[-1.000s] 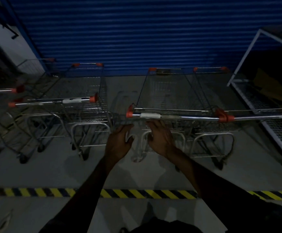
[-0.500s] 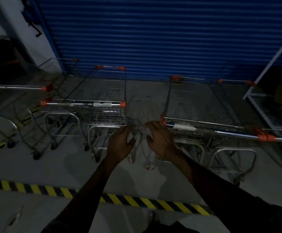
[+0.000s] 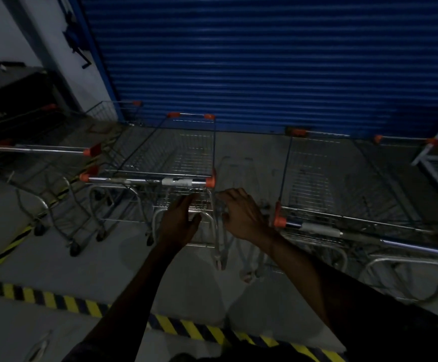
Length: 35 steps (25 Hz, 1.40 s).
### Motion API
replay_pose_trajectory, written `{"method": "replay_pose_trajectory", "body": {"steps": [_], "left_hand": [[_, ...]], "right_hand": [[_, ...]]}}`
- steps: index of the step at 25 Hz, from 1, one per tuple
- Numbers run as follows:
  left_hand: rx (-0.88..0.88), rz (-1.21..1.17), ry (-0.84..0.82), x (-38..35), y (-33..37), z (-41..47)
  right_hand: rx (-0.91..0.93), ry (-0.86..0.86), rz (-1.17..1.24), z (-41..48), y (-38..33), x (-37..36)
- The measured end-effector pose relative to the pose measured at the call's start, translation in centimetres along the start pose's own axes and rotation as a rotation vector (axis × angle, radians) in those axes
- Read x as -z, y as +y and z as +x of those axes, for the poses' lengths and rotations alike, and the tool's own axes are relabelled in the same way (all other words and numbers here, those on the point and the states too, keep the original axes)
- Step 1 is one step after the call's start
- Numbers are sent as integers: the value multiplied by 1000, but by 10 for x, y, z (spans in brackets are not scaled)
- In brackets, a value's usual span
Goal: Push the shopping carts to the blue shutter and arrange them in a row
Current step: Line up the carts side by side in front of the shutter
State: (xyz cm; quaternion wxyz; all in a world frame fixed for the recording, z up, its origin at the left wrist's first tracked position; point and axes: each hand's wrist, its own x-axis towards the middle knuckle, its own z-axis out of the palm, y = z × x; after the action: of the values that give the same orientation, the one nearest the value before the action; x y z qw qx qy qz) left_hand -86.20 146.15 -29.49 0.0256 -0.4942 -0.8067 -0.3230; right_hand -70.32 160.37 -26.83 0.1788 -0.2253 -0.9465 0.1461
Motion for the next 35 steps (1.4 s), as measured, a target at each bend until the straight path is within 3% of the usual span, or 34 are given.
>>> {"method": "replay_pose_trajectory", "body": {"steps": [9,14,19,25,35], "left_hand": [[-60,109,-38,12,-70,51],[-51,217,-29,28,-133,70],[-186,220,-39,37,-170,82],[-318,180,-268,23,-169,92],[-350,106,-226,11,-117,51]], "right_hand": [[-44,8,19,68,-23,-33],[-143,-206,-89,102,-42,-62],[-196,-140,-241,110,-46,-77],[-297,-159,-229,110,-46,-61],[-252,-108,-244,56,-17,-26]]}}
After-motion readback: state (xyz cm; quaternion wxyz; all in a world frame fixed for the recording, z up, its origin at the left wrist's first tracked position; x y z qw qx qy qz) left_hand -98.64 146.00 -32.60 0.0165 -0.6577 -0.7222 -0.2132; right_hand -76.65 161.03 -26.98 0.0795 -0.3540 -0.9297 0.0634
